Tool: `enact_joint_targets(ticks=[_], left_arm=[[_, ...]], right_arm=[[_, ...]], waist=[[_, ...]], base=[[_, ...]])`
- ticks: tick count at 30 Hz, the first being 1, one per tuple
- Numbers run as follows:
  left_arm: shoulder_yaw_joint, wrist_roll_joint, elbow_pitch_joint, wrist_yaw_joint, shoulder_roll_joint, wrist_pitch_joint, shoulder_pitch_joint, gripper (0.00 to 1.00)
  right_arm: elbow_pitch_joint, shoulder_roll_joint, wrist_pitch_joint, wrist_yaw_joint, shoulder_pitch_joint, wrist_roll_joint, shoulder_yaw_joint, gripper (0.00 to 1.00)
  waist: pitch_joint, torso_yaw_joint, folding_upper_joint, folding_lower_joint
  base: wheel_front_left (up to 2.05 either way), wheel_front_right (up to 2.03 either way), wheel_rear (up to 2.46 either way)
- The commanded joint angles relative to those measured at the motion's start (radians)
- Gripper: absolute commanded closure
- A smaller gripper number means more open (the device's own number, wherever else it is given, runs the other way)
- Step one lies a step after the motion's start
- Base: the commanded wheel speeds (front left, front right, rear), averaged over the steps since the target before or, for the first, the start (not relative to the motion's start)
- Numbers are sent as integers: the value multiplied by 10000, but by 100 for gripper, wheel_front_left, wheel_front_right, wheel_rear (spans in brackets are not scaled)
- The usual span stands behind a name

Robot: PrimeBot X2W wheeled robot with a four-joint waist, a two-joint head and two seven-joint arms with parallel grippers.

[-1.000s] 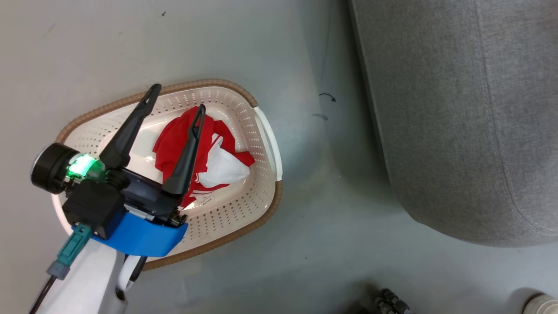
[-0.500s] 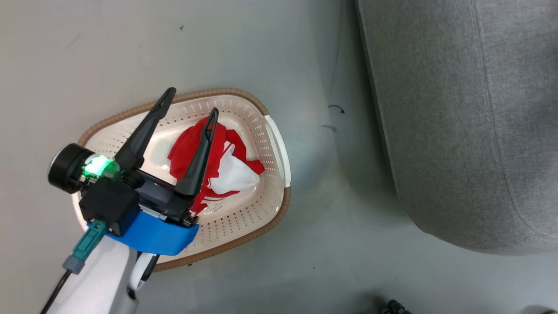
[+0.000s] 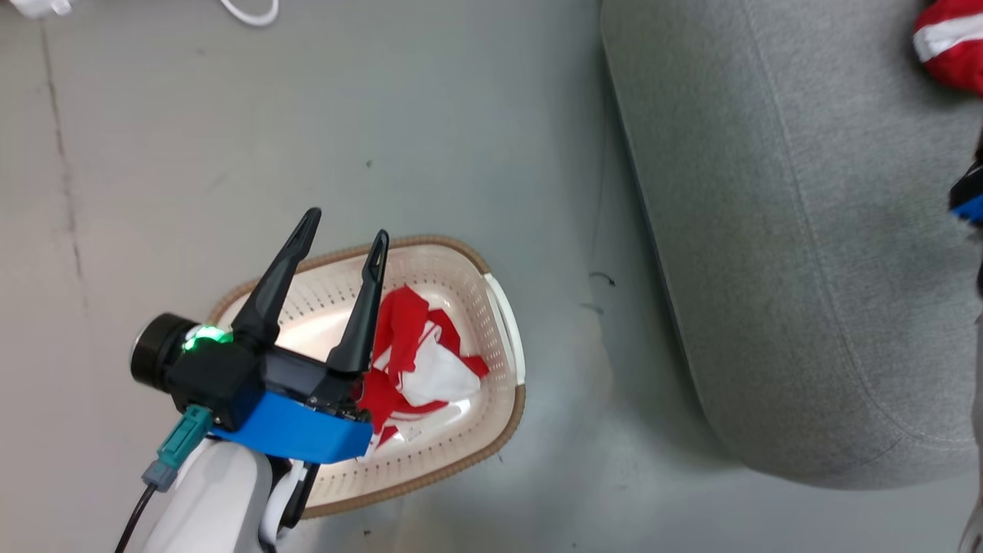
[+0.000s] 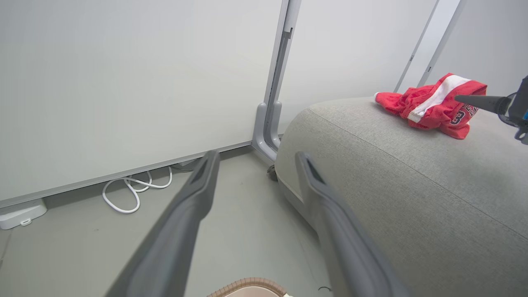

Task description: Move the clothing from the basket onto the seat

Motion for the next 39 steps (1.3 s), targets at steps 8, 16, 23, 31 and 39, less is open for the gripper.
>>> enact_joint_targets(ticks=[8, 16, 23, 31, 39], left_arm=[[930, -211, 346, -69, -613, -30, 1220, 0], [1633, -171, 644, -65, -989, -30, 2175, 0], [2173, -144, 980, -67, -1084, -30, 2671, 0], [2816, -49, 1421, -68, -1373, -30, 3041, 0], [3262, 110, 1930, -69, -1545, -30, 3200, 0]], right_arm=[[-366, 543, -482, 5, 1820, -364, 993, 0], [-2144, 1435, -847, 5, 3713, 381, 1932, 0], [-3966, 1661, -579, 5, 5323, 374, 3728, 0], [-5431, 1825, -65, 5, 6834, 223, 4511, 0], [-6595, 1971, 330, 5, 7805, 8, 5136, 0]], waist=[[-2248, 324, 0, 1], [-3454, 539, 0, 1], [-4084, 804, 0, 1], [-4678, 1375, 0, 1], [-4955, 1774, 0, 1]], base=[[0, 0, 0], [0, 0, 0], [0, 0, 0], [0, 0, 0], [0, 0, 0]])
